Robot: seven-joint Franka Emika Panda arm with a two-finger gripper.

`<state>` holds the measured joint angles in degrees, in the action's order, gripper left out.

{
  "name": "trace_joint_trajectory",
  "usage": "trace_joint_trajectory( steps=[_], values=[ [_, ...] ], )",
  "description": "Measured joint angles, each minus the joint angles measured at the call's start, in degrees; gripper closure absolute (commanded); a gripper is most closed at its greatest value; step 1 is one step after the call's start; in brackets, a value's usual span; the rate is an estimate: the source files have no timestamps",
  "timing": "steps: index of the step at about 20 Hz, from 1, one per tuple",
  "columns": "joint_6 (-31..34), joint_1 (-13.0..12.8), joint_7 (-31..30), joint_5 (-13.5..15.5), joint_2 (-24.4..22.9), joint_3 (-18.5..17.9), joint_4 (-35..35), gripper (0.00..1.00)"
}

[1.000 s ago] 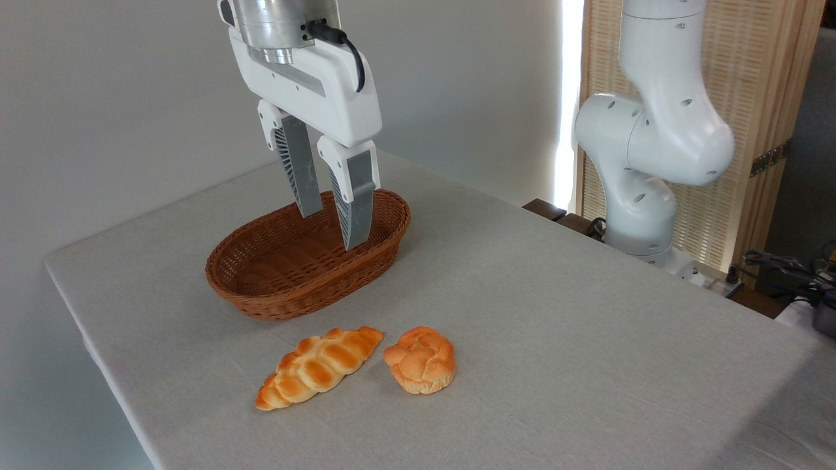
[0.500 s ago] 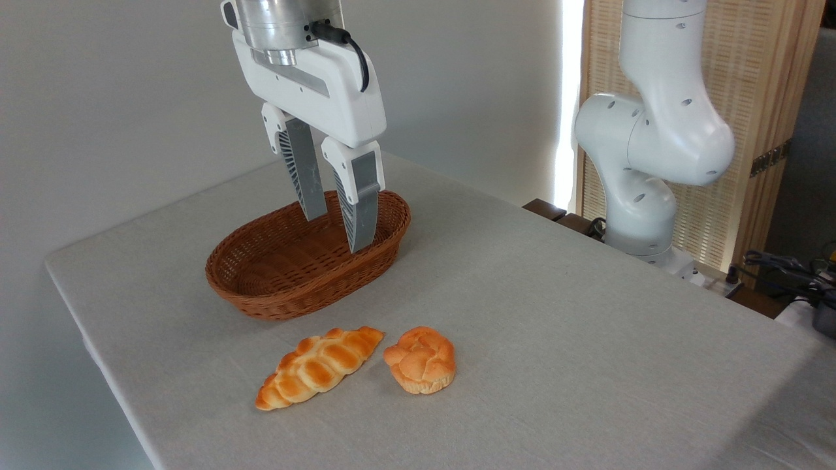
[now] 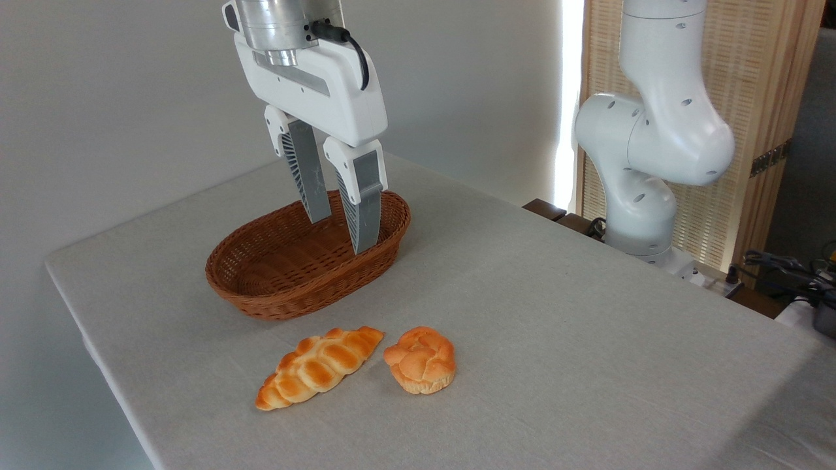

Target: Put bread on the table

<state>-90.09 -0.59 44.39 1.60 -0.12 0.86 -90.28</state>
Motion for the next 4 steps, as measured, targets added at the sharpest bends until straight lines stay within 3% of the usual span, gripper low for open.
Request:
trace_joint_trajectory(
  steps=[4],
  values=[
    [0.2, 0.0, 0.0, 0.0, 0.0, 0.0, -0.1, 0.00]
  ],
)
